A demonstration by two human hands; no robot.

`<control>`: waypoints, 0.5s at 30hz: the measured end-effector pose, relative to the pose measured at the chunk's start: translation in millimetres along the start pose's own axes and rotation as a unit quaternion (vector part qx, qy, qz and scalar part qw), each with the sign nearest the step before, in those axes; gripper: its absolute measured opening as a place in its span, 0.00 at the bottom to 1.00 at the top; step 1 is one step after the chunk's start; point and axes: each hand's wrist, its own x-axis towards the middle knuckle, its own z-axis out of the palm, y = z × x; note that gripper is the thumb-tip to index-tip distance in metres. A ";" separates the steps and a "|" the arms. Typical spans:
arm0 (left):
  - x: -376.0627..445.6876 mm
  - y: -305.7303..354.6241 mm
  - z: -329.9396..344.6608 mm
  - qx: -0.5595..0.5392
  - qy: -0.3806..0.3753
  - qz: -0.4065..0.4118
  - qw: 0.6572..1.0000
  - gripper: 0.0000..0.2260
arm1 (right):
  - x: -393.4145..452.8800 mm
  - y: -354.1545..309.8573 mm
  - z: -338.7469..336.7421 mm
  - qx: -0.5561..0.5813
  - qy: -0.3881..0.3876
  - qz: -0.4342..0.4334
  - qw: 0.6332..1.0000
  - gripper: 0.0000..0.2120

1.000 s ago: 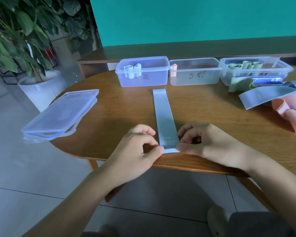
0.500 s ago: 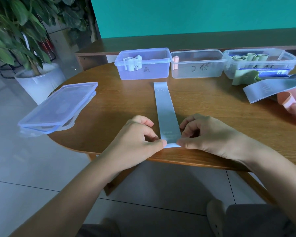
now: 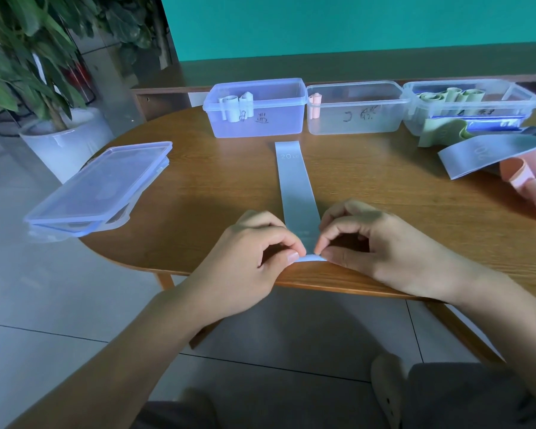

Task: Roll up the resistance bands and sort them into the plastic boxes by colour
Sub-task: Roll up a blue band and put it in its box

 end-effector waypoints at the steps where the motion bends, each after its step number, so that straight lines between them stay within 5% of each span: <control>1: -0.8 -0.2 0.2 0.004 0.003 0.009 1.000 0.05 | -1.0 0.7 0.5 -0.010 0.002 -0.007 1.000 0.06; 15: 1.1 3.1 2.3 0.007 0.035 -0.045 0.998 0.06 | 0.8 2.3 5.8 -0.032 0.056 0.007 0.998 0.03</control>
